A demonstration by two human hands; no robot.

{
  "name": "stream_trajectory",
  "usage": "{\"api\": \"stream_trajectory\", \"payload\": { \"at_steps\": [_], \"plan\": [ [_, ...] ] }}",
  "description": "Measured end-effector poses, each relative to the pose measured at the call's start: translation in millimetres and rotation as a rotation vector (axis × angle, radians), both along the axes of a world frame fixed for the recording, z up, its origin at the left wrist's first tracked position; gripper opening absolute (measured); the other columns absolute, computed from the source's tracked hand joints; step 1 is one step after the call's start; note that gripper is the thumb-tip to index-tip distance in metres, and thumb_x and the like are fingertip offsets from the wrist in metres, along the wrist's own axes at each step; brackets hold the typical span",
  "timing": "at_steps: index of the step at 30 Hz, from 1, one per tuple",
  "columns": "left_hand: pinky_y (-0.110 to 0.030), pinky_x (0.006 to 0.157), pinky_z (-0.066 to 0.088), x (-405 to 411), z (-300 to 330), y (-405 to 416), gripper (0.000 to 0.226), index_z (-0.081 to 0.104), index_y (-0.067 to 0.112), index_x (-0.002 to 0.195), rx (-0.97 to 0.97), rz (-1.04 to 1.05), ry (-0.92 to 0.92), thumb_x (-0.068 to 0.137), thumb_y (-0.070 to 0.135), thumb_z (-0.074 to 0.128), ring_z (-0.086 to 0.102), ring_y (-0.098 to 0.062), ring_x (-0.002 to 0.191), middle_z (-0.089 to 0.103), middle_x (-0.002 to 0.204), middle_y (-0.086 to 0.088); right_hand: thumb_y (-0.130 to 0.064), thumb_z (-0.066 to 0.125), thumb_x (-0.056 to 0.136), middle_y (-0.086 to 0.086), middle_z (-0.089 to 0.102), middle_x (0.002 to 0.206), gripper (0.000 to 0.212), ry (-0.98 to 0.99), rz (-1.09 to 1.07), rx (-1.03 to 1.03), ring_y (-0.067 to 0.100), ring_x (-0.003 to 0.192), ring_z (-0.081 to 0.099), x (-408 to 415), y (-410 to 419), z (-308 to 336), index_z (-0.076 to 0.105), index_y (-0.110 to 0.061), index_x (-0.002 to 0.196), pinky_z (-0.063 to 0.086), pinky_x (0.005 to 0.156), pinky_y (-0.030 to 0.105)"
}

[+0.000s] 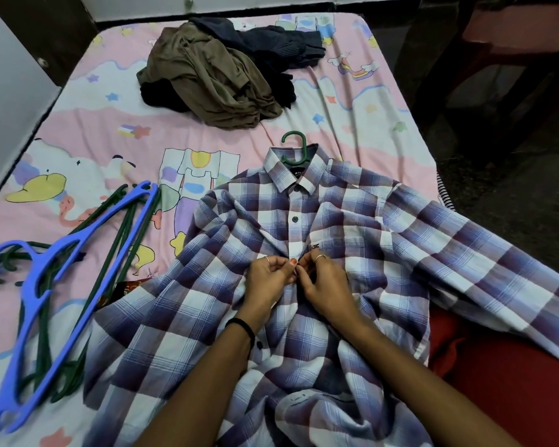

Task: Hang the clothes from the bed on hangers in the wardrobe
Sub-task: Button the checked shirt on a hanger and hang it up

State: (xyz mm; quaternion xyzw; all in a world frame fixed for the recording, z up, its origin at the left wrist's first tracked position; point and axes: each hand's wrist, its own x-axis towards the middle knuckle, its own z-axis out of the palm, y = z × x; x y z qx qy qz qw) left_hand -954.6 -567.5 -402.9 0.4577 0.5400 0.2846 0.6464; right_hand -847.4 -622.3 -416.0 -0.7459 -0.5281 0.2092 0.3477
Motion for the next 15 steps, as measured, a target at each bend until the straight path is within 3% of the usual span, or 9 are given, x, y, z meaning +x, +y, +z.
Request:
{"api": "stream_trajectory", "payload": {
  "at_steps": [5,10,15],
  "plan": [
    [-0.010,0.057,0.050,0.2,5.0,0.7,0.015,0.063,0.001,0.078,-0.082,0.029,-0.043,0.092,-0.002,0.057,0.059,0.002,0.049,0.065,0.064,-0.001,-0.014,0.056,0.093,0.004,0.060,0.090,0.004,-0.136,0.037,0.072,0.020,0.079,0.054,-8.7,-3.9,-1.1,0.053,-0.011,0.093,0.044,0.069,0.032],
    [-0.012,0.055,0.050,0.3,5.2,-0.6,0.016,0.063,0.004,0.077,-0.028,0.029,0.027,0.091,-0.001,0.058,0.059,-0.008,0.058,0.064,0.071,-0.008,-0.015,0.055,0.094,0.004,0.060,0.091,0.005,-0.136,0.027,0.071,0.019,0.080,0.055,-10.6,-4.8,-1.5,0.054,-0.010,0.094,0.046,0.071,0.033],
    [-0.036,0.076,0.058,6.7,-0.8,-3.5,0.019,0.065,0.015,0.067,0.110,0.035,0.256,0.085,0.009,0.066,0.067,-0.023,0.072,0.071,0.073,-0.009,-0.014,0.054,0.094,0.007,0.060,0.092,0.007,-0.144,0.005,0.072,0.022,0.082,0.055,-12.6,-5.1,-1.6,0.055,-0.008,0.094,0.042,0.072,0.031]
  ]
}}
